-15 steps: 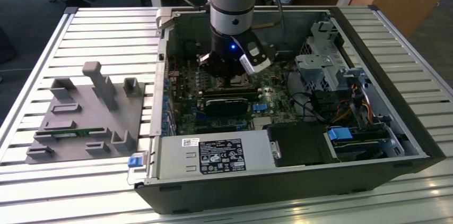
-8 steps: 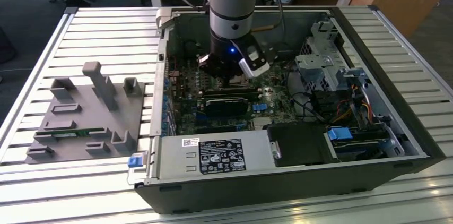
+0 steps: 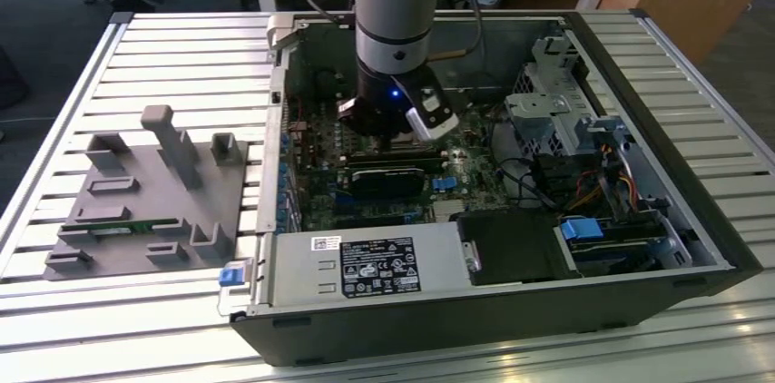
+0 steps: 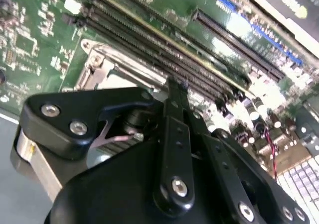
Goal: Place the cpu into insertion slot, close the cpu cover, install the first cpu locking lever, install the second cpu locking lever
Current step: 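Install the second cpu locking lever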
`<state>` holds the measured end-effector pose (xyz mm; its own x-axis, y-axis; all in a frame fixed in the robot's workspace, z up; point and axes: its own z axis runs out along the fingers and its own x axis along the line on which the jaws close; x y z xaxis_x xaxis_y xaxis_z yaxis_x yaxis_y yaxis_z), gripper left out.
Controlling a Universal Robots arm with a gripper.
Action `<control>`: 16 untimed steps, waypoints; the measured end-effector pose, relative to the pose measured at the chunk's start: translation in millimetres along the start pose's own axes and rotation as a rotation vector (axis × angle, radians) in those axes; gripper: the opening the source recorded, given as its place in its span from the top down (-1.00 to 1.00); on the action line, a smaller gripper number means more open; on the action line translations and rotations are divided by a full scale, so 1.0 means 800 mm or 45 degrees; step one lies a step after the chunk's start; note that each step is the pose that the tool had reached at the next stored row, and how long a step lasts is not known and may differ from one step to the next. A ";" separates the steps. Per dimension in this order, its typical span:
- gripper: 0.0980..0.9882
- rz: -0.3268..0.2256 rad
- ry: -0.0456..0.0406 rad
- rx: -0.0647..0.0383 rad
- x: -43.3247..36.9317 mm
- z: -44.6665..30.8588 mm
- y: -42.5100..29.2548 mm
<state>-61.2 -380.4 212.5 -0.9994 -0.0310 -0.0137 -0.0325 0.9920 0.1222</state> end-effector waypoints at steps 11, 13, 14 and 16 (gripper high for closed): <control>0.98 0.000 0.000 -0.005 0.001 0.0070 -0.0095; 0.98 0.000 0.000 -0.006 0.001 0.0070 -0.0098; 0.98 0.000 -0.001 -0.009 0.002 0.0069 -0.0103; 0.98 0.000 -0.001 -0.010 0.002 0.0070 -0.0106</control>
<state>-62.8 -388.2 205.9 -0.9994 -0.0309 -0.0147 -0.0326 0.9910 0.1300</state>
